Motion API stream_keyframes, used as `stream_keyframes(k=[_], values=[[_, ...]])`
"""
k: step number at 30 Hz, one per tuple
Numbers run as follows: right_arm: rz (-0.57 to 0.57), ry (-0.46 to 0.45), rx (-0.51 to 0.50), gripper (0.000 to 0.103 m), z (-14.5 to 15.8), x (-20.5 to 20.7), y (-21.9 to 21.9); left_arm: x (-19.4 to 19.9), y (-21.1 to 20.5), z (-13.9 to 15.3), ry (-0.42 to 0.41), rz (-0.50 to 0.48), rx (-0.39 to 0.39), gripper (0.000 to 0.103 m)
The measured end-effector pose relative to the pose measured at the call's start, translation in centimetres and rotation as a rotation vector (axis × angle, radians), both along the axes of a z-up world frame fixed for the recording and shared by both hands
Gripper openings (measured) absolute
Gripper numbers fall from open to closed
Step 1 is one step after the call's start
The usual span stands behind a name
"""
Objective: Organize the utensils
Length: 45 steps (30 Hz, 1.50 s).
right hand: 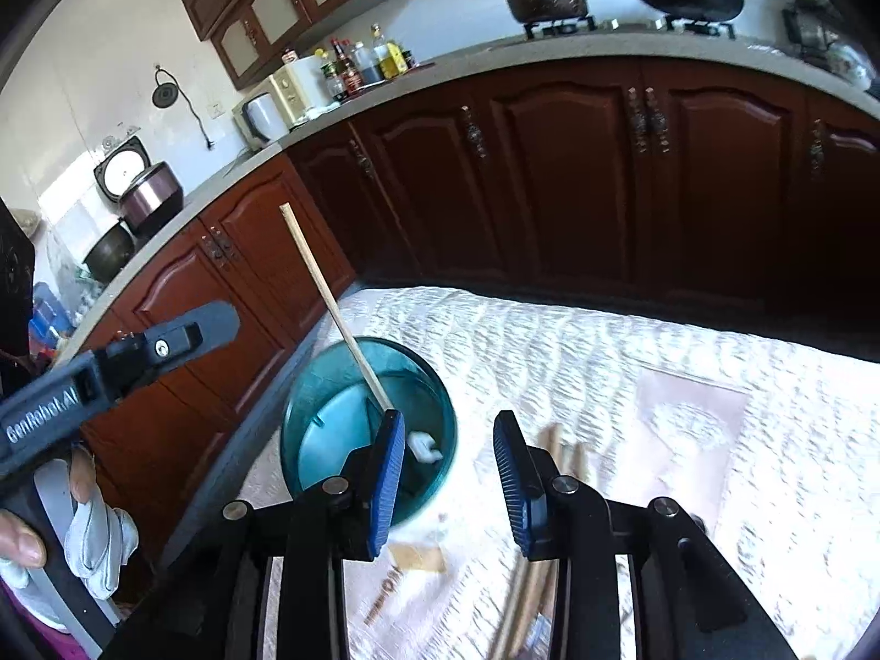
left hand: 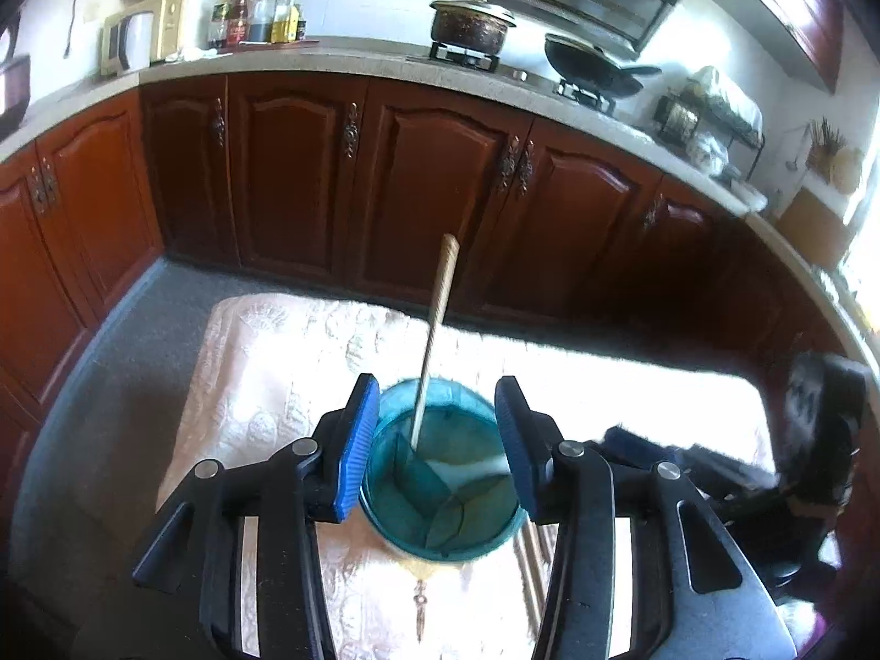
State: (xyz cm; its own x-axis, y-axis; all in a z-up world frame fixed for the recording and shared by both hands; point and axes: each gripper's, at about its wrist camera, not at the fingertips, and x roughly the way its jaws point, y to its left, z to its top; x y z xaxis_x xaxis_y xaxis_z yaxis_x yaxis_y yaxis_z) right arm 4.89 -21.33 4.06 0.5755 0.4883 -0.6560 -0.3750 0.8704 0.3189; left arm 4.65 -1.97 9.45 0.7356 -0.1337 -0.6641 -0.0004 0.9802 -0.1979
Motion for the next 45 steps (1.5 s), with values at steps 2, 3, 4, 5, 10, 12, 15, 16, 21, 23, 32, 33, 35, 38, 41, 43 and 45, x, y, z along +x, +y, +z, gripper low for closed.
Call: stream_keyframes(k=[2, 3, 4, 5, 10, 12, 15, 16, 21, 23, 32, 33, 35, 38, 41, 43, 45], values=[[-0.020, -0.010, -0.015, 0.033, 0.1, -1.3, -0.7, -0.8, -0.9, -0.5, -0.002, -0.012, 0.022, 0.043], [-0.034, -0.016, -0.026, 0.036, 0.0, -2.0, -1.1, -1.3, -1.4, -0.8, -0.006, -0.017, 0.033, 0.043], [-0.045, -0.020, -0.032, 0.038, -0.1, -2.6, -1.5, -1.6, -1.8, -1.1, -0.008, -0.022, 0.042, 0.043], [-0.053, -0.020, -0.041, 0.039, -0.2, -3.1, -2.0, -2.2, -2.6, -1.4, -0.009, -0.032, 0.056, 0.043], [-0.098, -0.007, -0.066, 0.039, -0.7, -5.0, -4.4, -3.6, -5.1, -3.0, 0.000, -0.065, 0.092, 0.043], [-0.119, -0.003, -0.068, 0.039, -0.9, -5.7, -5.5, -4.2, -5.9, -3.6, 0.004, -0.077, 0.098, 0.043], [-0.146, 0.000, -0.076, 0.039, -1.3, -6.6, -6.7, -4.5, -7.0, -4.0, 0.010, -0.092, 0.106, 0.043], [-0.156, 0.003, -0.085, 0.039, -1.5, -6.9, -7.2, -4.6, -7.4, -4.2, 0.012, -0.097, 0.109, 0.043], [-0.187, 0.027, -0.100, 0.039, -2.7, -8.3, -9.0, -5.1, -8.5, -5.4, 0.036, -0.112, 0.108, 0.043], [-0.204, 0.040, -0.102, 0.039, -3.3, -8.6, -9.8, -5.2, -8.7, -5.9, 0.049, -0.116, 0.100, 0.043], [-0.209, 0.142, -0.043, 0.039, -7.5, -8.7, -11.9, -5.9, -9.8, -10.0, 0.131, -0.167, 0.020, 0.043], [-0.204, 0.149, -0.034, 0.039, -7.8, -8.6, -11.8, -5.9, -10.0, -10.5, 0.144, -0.168, 0.018, 0.043], [-0.185, 0.172, -0.012, 0.039, -8.8, -8.1, -11.4, -5.7, -10.2, -11.4, 0.165, -0.168, 0.015, 0.043], [-0.137, 0.196, 0.009, 0.036, -9.9, -7.0, -10.3, -5.4, -10.4, -12.8, 0.192, -0.161, 0.013, 0.043], [-0.088, 0.217, -0.003, 0.034, -10.8, -5.3, -8.7, -5.3, -10.3, -13.8, 0.213, -0.151, 0.019, 0.043], [-0.055, 0.232, -0.018, 0.033, -11.4, -4.0, -7.4, -5.3, -9.8, -14.2, 0.221, -0.142, 0.018, 0.043], [-0.034, 0.243, -0.031, 0.033, -11.9, -3.0, -6.4, -5.4, -9.0, -14.5, 0.221, -0.124, 0.018, 0.043]])
